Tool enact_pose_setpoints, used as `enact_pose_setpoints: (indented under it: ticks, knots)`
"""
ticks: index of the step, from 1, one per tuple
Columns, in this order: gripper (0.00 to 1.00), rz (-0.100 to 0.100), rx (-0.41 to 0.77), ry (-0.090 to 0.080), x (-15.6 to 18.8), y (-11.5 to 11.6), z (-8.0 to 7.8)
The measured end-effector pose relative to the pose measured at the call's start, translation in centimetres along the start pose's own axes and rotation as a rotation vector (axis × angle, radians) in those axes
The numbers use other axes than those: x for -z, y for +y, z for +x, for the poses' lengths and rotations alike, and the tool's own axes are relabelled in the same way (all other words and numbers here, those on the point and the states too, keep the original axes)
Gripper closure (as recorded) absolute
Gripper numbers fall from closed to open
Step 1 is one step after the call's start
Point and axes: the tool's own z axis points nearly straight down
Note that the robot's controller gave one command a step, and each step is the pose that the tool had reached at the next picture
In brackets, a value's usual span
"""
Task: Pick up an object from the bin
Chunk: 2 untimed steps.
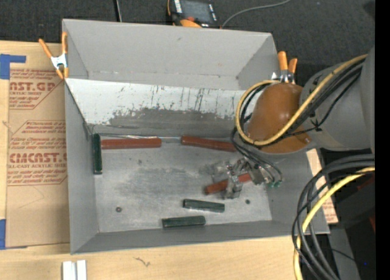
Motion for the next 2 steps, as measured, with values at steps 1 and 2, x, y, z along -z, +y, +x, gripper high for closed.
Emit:
enact_pose_setpoints:
  ticks: [1, 2]
  knots:
    - [1.00, 0.003, 0.001, -0.010, 13.0, 1.1, -1.4]
    - [1.00, 0.003, -0.035, -0.009, 19.6, 1.3, -0.6]
